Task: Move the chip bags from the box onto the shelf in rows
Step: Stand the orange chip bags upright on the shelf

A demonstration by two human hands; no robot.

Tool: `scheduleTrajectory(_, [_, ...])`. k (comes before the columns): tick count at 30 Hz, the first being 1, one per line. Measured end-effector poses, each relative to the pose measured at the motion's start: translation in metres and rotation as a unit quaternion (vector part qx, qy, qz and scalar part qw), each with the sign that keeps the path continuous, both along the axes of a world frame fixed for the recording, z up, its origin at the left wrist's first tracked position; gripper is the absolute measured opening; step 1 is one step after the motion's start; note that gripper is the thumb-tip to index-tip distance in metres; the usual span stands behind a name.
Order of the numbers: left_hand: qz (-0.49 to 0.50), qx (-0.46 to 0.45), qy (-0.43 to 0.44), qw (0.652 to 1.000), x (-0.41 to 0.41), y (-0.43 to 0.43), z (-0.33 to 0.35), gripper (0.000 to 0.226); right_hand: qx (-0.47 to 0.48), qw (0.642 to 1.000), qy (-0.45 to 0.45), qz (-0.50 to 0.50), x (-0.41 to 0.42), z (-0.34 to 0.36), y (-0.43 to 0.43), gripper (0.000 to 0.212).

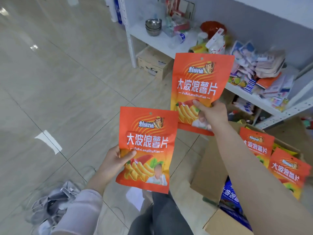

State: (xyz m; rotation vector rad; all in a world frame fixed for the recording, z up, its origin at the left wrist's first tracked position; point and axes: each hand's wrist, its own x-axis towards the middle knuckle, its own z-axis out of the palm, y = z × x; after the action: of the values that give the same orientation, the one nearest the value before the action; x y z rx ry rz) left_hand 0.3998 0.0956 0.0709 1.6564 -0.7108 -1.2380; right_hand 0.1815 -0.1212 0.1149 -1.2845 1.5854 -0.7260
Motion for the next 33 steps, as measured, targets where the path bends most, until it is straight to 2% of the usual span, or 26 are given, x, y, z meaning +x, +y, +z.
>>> scheduleTrajectory(1, [0.0, -0.005, 0.0, 1.0, 0.006, -0.011, 0.001, 0.054, -0.002, 1.0, -0.007, -0.002, 0.006, 0.001, -0.011, 0.026])
scheduleTrajectory(6, [-0.019, -0.028, -0.032, 0.999, 0.029, -0.089, 0.02, 0.013, -0.003, 0.998, -0.055, -0.002, 0.034, 0.016, -0.077, 0.028])
scheduleTrajectory(13, [-0.008, -0.052, -0.032, 0.998, 0.073, -0.182, 0.048, 0.017, -0.056, 0.995, -0.077, 0.017, 0.078, 0.058, -0.177, 0.025])
scheduleTrajectory(20, [-0.011, -0.077, -0.02, 0.997, 0.125, -0.271, 0.072, 0.018, -0.06, 0.993, -0.097, 0.028, 0.144, 0.078, -0.258, 0.023])
scheduleTrajectory(29, [-0.042, -0.133, -0.019, 0.99, 0.238, -0.408, 0.094, 0.019, -0.103, 0.992, -0.065, 0.019, 0.248, 0.122, -0.372, 0.035])
scheduleTrajectory(33, [-0.058, -0.135, -0.018, 0.989, 0.286, -0.46, 0.101, 0.022, -0.109, 0.991, -0.082, 0.0, 0.292, 0.145, -0.42, 0.026])
